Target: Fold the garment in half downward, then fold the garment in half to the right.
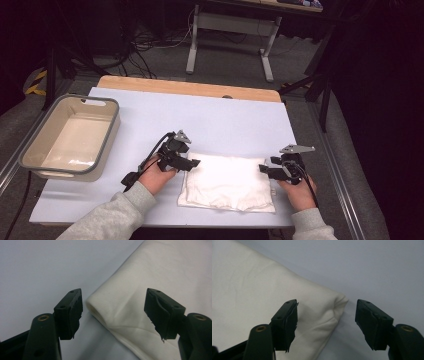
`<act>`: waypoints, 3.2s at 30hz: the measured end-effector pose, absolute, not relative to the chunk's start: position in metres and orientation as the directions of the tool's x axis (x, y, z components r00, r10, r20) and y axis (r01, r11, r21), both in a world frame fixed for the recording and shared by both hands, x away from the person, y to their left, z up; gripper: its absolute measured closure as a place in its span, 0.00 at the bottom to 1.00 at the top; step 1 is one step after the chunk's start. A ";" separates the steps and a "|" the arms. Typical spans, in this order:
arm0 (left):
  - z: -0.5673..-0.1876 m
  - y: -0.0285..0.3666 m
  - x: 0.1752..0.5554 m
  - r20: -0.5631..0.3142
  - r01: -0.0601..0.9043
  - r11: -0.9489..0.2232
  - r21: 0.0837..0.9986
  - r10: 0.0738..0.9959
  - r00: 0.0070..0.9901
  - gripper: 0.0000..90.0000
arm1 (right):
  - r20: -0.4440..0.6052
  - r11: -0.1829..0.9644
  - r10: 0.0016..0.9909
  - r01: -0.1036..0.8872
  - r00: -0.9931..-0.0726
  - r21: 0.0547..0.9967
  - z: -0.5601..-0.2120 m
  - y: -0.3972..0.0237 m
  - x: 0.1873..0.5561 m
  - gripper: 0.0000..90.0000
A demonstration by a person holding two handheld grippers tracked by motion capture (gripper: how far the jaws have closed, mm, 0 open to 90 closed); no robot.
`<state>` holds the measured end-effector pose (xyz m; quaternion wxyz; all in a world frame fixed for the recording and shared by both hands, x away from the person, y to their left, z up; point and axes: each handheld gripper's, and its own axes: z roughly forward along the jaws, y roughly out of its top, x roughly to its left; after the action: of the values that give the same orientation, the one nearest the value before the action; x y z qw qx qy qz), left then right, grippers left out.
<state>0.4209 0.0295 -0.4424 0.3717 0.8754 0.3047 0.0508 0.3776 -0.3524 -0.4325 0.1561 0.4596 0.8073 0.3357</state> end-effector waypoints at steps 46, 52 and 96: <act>-0.446 0.029 0.443 -0.155 0.539 -0.488 0.686 0.626 0.764 0.89 | -0.012 0.353 0.871 0.610 -0.491 0.710 -0.437 -0.332 0.413 0.89; -0.445 0.029 0.448 -0.135 0.530 -0.485 0.695 0.636 0.760 0.89 | -0.032 0.350 0.879 0.600 -0.475 0.719 -0.438 -0.329 0.421 0.88; -0.444 0.034 0.452 -0.155 0.537 -0.495 0.683 0.620 0.769 0.89 | 0.040 0.396 0.660 0.392 -0.751 0.831 -0.402 -0.250 0.379 0.07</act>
<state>0.4516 0.0339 -0.4440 0.3744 0.8627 0.3353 0.0555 0.3790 -0.2496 -0.4015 0.1499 0.3198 0.8218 0.4472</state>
